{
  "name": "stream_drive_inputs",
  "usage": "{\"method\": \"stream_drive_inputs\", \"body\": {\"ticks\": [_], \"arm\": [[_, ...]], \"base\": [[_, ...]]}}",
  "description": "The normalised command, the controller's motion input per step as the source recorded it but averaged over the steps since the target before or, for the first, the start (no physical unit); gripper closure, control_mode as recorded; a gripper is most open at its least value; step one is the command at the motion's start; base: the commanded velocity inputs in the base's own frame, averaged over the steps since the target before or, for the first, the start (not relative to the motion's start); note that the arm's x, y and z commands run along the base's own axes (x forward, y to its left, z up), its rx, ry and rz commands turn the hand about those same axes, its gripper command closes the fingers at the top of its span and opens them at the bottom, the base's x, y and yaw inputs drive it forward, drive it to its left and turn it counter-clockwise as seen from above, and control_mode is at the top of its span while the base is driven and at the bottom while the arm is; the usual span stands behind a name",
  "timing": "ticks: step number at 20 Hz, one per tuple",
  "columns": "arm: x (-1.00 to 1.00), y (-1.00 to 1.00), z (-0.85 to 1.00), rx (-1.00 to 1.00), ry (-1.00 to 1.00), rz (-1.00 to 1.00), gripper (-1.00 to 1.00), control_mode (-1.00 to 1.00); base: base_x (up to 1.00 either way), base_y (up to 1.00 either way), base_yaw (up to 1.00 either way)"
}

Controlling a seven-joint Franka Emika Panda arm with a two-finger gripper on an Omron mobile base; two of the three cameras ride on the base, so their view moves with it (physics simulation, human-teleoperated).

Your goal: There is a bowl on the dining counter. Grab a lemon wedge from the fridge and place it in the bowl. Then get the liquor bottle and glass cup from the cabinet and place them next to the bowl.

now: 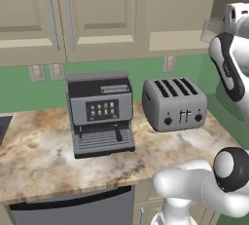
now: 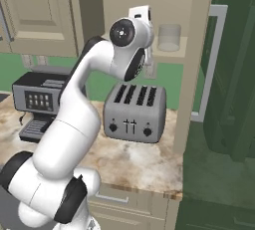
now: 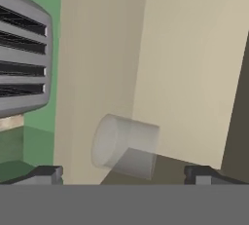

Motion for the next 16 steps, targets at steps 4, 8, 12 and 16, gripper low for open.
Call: {"method": "stream_drive_inputs", "body": {"ticks": [4, 8, 12, 16], "arm": [[0.06, -0.12, 0.22, -0.02, 0.04, 0.00, -1.00, -1.00], [0.03, -0.16, 0.05, -0.02, 0.10, 0.00, -1.00, -1.00], [0.32, -0.09, 0.00, -0.02, 0.10, 0.01, -1.00, -1.00], [0.47, 0.00, 0.00, 0.00, 0.12, 0.02, -1.00, -1.00]], "base": [[0.00, 0.00, 0.00], [0.00, 0.00, 0.00], [0.00, 0.00, 0.00], [0.00, 0.00, 0.00]]}}
